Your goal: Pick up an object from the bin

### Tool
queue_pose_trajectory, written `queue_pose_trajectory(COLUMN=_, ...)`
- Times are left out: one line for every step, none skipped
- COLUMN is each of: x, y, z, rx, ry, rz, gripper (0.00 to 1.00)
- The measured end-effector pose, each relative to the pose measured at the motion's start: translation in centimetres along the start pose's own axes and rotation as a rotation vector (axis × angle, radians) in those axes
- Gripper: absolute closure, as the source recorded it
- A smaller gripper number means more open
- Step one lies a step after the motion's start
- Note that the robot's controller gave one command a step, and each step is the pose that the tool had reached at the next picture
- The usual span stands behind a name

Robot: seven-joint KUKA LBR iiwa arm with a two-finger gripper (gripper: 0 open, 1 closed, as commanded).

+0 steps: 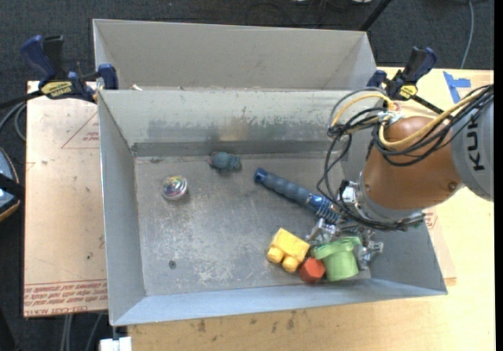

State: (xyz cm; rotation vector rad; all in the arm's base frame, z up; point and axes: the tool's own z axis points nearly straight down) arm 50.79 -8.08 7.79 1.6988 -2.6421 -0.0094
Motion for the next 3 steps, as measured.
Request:
queue_pose_trajectory(x=0.1, y=-0.3, z=-0.4, rx=0.01, ry=-0.002, rz=0.002, gripper=1.0)
queue_pose_trajectory(x=-0.9, y=-0.7, z=-13.6, rx=0.015, ry=-0.003, rz=0.039, gripper=1.0)
queue_pose_trajectory(x=-1.0, y=3.3, z=-13.5, rx=0.003, ry=0.002, rz=-0.153, gripper=1.0)
